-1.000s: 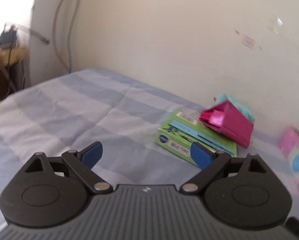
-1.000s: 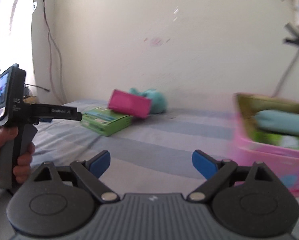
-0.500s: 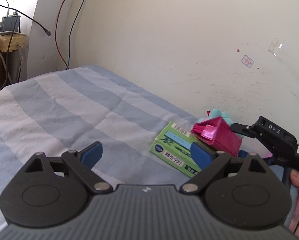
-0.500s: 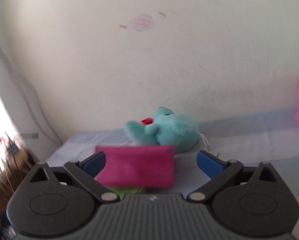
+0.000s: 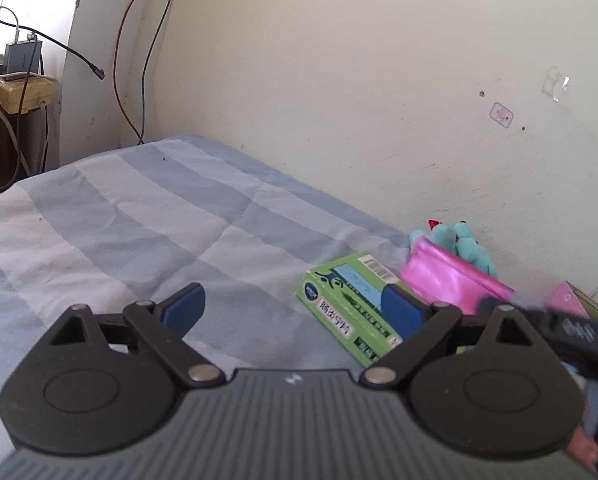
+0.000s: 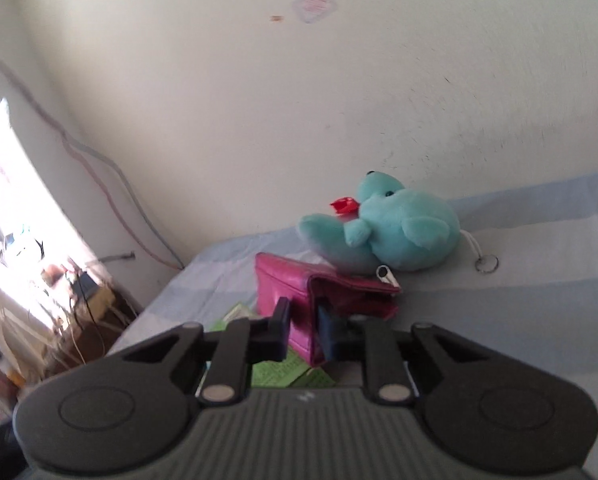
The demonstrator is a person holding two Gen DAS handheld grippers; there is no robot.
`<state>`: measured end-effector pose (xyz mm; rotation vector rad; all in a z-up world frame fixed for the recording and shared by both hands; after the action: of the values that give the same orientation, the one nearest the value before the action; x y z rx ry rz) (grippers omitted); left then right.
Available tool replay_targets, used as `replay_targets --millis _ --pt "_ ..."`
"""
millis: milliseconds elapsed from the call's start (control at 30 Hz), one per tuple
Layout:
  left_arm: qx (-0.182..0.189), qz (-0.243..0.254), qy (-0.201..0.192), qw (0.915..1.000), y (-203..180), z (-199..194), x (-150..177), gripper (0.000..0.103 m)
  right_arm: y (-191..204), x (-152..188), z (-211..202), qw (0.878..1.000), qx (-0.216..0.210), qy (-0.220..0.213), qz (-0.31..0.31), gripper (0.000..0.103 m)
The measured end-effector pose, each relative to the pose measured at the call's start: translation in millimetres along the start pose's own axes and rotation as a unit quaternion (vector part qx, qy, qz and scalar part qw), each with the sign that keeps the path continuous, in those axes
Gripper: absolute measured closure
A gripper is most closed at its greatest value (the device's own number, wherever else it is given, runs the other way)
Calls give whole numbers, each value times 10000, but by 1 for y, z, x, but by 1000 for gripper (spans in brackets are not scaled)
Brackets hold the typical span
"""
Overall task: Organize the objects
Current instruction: 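Grasp the pink wallet with the right gripper, then carry the pink wallet toward the tin with the right gripper while the left gripper grasps it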
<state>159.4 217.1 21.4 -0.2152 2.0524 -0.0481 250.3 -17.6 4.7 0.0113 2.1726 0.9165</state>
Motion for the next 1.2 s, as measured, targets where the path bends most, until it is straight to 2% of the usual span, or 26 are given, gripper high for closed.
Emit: replay_targets --millis 133,200,267,333,400,467,567,667,700,800,1000,1067,1133,1200 --pt "206 220 -173 9994 -8 -6 1 7 11 33 -48 9981 185 -110 -572 91" --pt "533 432 -304 9972 -17 -10 2 7 9 47 -76 9969 331 -106 -700 91" --pt "1052 736 -420 9908 -31 -16 5 7 4 66 -107 9956 435 -45 -829 91" --pt "1745 1089 -399 9778 -48 -20 12 7 -3 87 -139 9938 544 -31 -966 91" --pt "2473 1419 -231 9582 -69 -24 21 5 -8 104 -175 9920 627 -66 -1095 91" --pt "2955 1756 -72 9391 -93 -32 32 5 -17 120 -212 9900 770 -209 -1162 91" --pt "3390 2230 -108 9139 -127 -54 47 3 -37 134 -261 9852 1245 -529 -1051 88" --pt "3676 2691 -258 8898 -156 -76 63 2 -58 139 -296 9719 1950 -1013 -840 81" --pt "3738 2816 -257 8833 -165 -80 68 1 -68 139 -307 9707 2020 -1092 -709 76" --pt "3928 3070 -135 8668 -186 -88 81 1 -79 138 -324 9761 1791 -1154 -429 65" --pt "3902 3497 161 8516 -217 -87 101 7 -63 137 -301 9776 1560 -1005 -990 57" --pt "3815 3546 264 8532 -224 -82 105 14 -60 132 -289 9780 1530 -868 -1117 57" --pt "3824 3474 413 8552 -229 -75 103 25 -62 129 -275 9763 1681 -732 -1146 62" --pt "3847 3410 432 8567 -229 -77 99 31 -69 126 -270 9800 1589 -633 -1017 72"
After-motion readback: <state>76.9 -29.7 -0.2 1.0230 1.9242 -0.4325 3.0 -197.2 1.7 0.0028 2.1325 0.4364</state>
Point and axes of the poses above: each gripper's, at about its wrist camera, not at the fingertips, and z roughly the way its jaws point, y to its left, x to its underside, the point moved 1 cm from there along z, roughly the way its jaws point, and after that the axes turned 12 degrees about z, right-handed, at the moved point
